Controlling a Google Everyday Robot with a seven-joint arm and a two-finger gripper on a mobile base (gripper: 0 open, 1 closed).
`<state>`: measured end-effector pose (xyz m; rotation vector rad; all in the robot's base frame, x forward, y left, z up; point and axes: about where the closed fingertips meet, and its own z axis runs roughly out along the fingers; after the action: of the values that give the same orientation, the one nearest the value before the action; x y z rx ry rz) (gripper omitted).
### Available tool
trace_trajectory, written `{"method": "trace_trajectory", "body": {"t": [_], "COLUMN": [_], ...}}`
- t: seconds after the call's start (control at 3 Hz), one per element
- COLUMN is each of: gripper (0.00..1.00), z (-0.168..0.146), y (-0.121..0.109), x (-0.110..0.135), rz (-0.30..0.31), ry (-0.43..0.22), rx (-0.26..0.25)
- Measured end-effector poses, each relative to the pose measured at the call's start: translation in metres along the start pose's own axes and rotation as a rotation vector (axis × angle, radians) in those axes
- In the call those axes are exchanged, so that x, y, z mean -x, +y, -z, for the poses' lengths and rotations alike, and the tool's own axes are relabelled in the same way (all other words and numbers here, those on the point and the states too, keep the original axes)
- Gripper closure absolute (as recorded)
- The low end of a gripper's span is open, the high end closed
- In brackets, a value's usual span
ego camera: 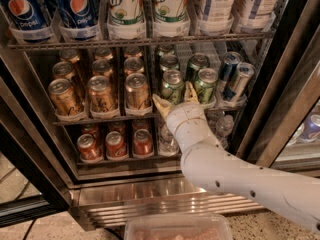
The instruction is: Pick green can from middle shelf of fridge
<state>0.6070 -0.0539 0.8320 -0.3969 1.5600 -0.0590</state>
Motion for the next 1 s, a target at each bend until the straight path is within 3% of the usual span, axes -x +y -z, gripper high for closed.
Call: {"method": "trace_trajectory", "body": {"t": [0.33, 1.0], "gripper": [0.38, 0.80], "z": [-0.0057, -0.0095], "y": [-0.0013, -0.0034], "x": [0.0022, 0.0014], "rz": [-0.008, -0.015], "ry": [-0.008, -0.006], "rx": [-0.008, -0.011]}}
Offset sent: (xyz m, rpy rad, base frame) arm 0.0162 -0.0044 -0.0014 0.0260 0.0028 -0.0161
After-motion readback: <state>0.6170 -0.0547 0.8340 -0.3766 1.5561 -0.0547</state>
